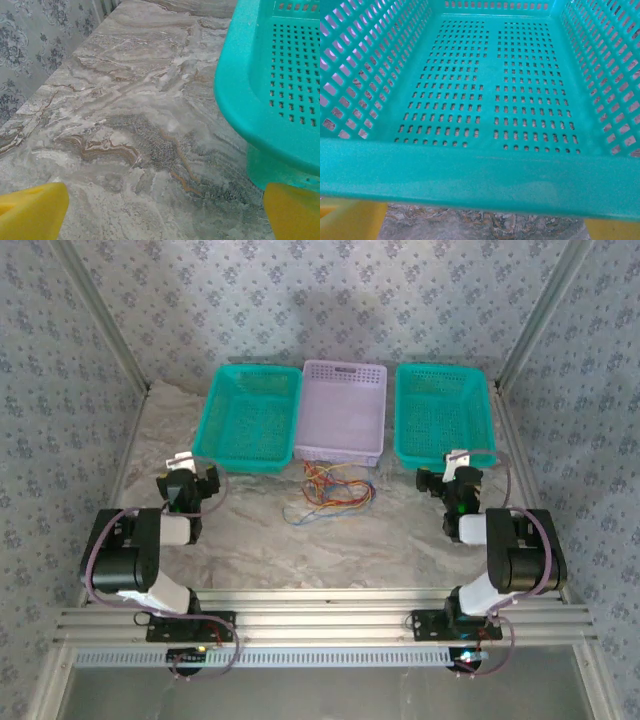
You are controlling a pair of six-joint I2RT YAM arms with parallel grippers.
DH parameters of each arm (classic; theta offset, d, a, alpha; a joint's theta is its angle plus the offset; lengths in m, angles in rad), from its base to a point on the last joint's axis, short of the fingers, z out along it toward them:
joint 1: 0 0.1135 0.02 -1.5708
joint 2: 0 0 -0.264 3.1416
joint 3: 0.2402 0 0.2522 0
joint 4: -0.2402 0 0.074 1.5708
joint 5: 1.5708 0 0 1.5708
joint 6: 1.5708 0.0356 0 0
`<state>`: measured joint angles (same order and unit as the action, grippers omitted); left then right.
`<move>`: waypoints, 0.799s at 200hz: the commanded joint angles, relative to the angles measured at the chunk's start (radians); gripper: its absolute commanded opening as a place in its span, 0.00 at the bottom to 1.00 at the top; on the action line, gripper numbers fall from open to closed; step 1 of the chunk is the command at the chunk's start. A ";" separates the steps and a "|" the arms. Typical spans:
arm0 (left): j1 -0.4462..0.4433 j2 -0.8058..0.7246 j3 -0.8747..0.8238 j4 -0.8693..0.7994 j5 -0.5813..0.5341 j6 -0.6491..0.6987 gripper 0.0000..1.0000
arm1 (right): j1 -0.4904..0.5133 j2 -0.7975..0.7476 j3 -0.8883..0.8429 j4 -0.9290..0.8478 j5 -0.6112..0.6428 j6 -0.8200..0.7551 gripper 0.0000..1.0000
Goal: Untangle the cables
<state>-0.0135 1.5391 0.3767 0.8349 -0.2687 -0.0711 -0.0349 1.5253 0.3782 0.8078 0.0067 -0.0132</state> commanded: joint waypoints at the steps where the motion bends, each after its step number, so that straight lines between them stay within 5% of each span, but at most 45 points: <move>1: -0.002 -0.007 0.008 0.032 0.006 0.001 1.00 | -0.006 -0.002 0.015 -0.001 -0.010 -0.013 1.00; 144: -0.002 -0.007 0.009 0.032 0.006 0.000 0.99 | 0.004 -0.018 0.003 0.009 -0.013 -0.026 1.00; 160: -0.002 -0.007 0.009 0.032 0.006 0.000 1.00 | 0.042 -0.080 -0.030 0.022 0.062 -0.050 1.00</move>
<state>-0.0135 1.5391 0.3767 0.8349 -0.2687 -0.0711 -0.0284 1.5211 0.3767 0.8082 0.0109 -0.0204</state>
